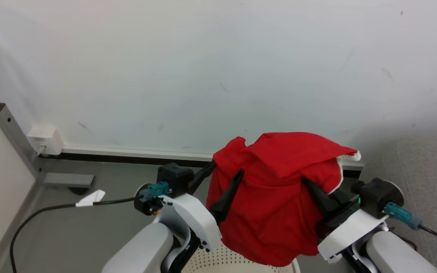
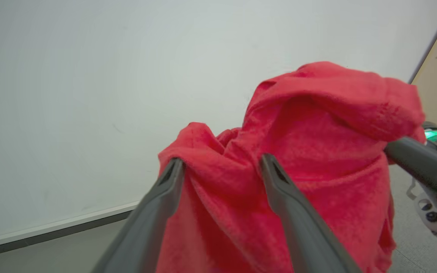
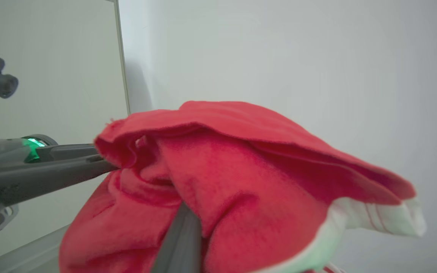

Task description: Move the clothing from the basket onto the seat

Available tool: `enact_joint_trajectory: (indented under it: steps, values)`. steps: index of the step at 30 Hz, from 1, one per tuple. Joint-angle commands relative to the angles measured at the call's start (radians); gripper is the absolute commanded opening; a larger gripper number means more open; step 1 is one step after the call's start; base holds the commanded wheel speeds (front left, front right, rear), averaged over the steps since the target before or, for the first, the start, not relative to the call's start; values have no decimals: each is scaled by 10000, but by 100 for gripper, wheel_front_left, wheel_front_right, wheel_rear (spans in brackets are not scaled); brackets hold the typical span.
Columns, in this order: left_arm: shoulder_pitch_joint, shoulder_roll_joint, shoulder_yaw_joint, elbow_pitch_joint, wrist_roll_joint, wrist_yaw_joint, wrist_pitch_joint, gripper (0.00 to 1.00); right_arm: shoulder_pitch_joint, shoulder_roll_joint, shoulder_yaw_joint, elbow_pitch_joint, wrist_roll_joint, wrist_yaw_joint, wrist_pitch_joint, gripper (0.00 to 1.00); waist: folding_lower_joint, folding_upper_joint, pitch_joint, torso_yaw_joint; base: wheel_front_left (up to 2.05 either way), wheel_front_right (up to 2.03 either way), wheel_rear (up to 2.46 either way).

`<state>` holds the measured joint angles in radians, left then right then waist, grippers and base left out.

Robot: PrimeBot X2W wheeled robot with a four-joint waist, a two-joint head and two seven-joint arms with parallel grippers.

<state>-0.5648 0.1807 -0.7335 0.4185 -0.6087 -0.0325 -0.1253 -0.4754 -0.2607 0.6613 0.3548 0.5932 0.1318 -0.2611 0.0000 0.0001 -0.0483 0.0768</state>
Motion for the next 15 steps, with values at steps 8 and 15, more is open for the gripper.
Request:
enact_joint_trajectory:
  steps: [8,15]
  values:
    - [273,105,-105,-245,200,96,-518,100,293,-661,-809,-763,-607,-21,-59,0,0,-1,146,-1021,0,0,0]
    - [242,129,-280,-519,363,-9,-768,100,369,-1178,-1457,-1202,-886,-21,-59,0,0,-1,316,-2161,0,0,0]
